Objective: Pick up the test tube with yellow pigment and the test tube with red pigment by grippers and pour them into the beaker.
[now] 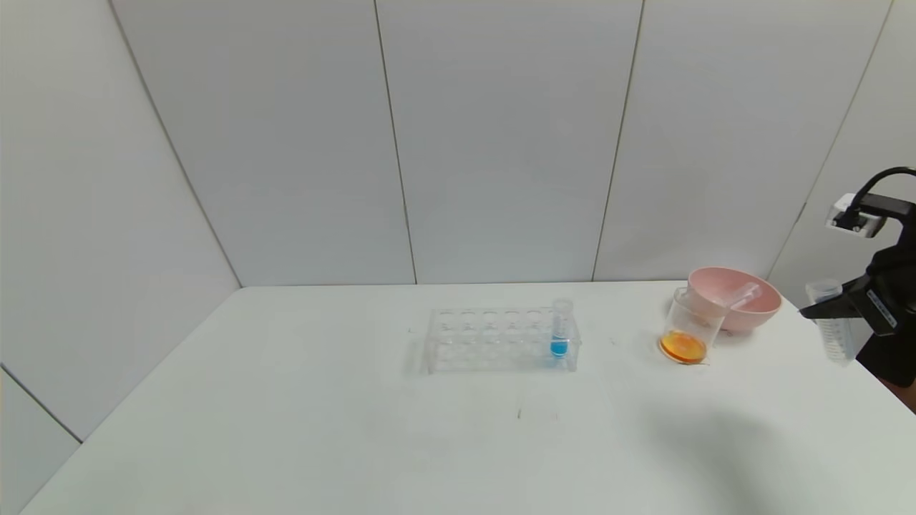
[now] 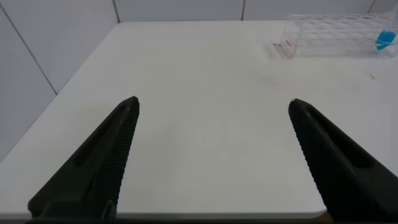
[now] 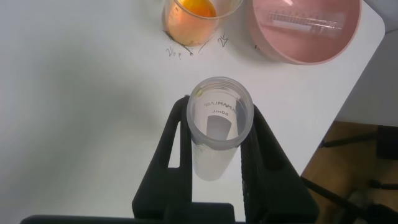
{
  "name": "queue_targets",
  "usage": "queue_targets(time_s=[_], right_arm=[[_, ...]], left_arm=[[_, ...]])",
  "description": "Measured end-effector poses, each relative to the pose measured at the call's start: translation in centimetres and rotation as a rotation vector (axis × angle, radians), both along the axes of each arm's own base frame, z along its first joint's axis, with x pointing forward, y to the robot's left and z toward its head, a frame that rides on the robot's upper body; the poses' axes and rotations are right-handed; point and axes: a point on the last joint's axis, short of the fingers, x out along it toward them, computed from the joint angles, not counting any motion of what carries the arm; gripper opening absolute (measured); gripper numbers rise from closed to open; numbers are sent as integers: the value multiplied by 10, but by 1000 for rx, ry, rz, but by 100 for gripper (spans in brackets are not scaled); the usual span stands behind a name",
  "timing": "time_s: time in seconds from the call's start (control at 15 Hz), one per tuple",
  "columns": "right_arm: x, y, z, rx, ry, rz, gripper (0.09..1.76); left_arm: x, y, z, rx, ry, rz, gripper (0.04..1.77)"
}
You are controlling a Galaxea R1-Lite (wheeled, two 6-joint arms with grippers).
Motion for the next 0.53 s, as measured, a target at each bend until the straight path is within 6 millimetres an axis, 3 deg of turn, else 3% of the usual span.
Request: queue_targets(time_s=[0.33, 0.53], right_arm=[[-28, -13, -19, 280, -219, -267, 51], [-15, -14, -20, 317, -284, -371, 51]], left_arm=[[0, 0, 0, 0, 0, 0, 172], [0, 0, 0, 0, 0, 0, 172]])
